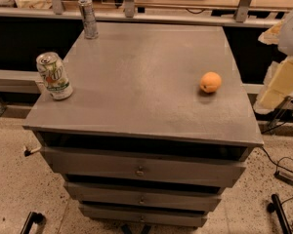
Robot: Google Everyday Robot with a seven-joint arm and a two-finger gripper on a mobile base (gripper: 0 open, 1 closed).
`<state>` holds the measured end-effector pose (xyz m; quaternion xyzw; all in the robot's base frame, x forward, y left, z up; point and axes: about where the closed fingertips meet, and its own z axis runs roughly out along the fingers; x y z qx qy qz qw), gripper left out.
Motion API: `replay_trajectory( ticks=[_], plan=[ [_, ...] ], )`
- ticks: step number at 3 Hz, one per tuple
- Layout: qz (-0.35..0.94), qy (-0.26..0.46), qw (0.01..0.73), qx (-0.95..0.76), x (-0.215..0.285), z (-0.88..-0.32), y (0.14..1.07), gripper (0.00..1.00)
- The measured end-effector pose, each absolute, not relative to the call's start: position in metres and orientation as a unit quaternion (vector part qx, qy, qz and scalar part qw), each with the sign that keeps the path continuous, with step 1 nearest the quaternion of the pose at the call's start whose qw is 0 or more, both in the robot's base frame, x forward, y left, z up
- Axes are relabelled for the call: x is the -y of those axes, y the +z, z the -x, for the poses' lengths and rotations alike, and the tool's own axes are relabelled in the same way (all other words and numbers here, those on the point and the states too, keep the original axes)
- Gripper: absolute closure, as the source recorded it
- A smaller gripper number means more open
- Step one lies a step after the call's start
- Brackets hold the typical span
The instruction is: Move orange near redbull can
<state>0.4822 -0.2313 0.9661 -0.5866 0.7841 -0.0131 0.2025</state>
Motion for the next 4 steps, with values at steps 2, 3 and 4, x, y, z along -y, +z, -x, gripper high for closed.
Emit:
replay_trajectory(
  ticks=[2,3,4],
  plan=[
    [0.559,0.049,0.218,-0.799,0.240,-0.570,0.904,0.00],
    [0.531,0.107,0.210,-0.813,0.222,-0.615,0.857,0.00],
    [0.530,0.111,0.209,-0.814,0.221,-0.618,0.853,0.00]
  ],
)
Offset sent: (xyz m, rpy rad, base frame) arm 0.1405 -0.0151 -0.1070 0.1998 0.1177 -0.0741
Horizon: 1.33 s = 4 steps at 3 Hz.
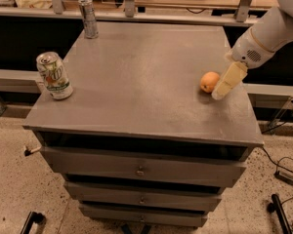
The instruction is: Move orange near redbull can
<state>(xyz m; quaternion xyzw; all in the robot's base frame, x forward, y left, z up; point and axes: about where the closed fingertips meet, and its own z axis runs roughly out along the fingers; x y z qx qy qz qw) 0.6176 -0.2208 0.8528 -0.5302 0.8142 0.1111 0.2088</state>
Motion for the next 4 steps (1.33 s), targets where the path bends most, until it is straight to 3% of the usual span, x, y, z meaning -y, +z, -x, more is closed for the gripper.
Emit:
replay_trajectory(
  ticks=[2,4],
  plan=[
    [0.531,0.114,0.207,-0.814,0.2177,-0.6193,0.8481,0.44],
    [0.533,0.117,0.204,-0.813,0.2140,-0.6212,0.8424,0.98]
  ],
)
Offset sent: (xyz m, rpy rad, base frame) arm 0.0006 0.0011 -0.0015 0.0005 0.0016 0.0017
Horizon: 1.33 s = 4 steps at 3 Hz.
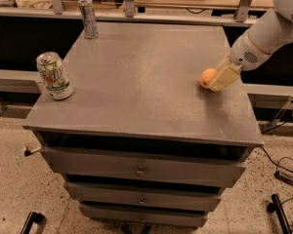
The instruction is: Move orange near redbull can
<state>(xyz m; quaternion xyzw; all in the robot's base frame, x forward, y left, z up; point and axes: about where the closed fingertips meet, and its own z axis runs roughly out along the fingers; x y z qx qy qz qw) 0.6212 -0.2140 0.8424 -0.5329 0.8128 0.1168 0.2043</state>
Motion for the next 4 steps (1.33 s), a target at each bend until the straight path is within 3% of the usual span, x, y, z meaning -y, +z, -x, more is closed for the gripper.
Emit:
replay_trajectory(
  ticks=[2,4],
  plan=[
    [0.533,0.117,0.204,-0.813,0.213,-0.621,0.842,1.00],
    [0.562,0.139,0.318,-0.751,0.180,-0.622,0.911,1.00]
  ],
)
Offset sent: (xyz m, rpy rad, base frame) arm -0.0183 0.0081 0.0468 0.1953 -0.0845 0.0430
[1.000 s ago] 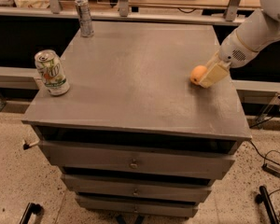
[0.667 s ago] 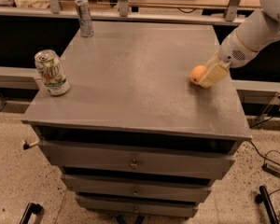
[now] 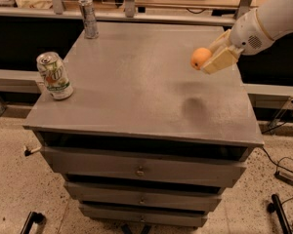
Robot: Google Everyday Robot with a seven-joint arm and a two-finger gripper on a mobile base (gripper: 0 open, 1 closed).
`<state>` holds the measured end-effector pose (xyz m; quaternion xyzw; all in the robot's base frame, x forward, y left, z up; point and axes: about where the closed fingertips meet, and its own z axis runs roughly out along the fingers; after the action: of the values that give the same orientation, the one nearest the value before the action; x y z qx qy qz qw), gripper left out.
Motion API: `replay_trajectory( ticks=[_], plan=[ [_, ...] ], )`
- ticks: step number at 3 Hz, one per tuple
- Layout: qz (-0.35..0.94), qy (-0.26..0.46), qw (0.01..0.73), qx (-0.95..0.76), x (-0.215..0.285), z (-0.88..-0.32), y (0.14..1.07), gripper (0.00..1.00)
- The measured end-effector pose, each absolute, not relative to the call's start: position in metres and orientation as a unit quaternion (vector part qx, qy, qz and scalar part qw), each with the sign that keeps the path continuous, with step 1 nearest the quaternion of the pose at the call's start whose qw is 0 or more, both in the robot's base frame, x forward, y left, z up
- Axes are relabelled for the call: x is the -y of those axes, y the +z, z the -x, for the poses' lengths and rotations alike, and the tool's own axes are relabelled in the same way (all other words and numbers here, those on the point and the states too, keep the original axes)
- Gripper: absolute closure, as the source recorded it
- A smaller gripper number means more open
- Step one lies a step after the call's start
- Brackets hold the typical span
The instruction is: Move orange near redbull can
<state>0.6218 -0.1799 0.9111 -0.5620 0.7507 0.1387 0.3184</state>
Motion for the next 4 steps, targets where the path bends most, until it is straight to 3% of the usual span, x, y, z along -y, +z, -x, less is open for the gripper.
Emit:
replay_trajectory(
  ticks=[2,4],
  plan=[
    [0.552,0.168,0.368,-0.729,0.135,-0.658,0.929,1.00],
    [0.513,0.196,0.429,-0.717,0.030,-0.708,0.932,1.00]
  ],
)
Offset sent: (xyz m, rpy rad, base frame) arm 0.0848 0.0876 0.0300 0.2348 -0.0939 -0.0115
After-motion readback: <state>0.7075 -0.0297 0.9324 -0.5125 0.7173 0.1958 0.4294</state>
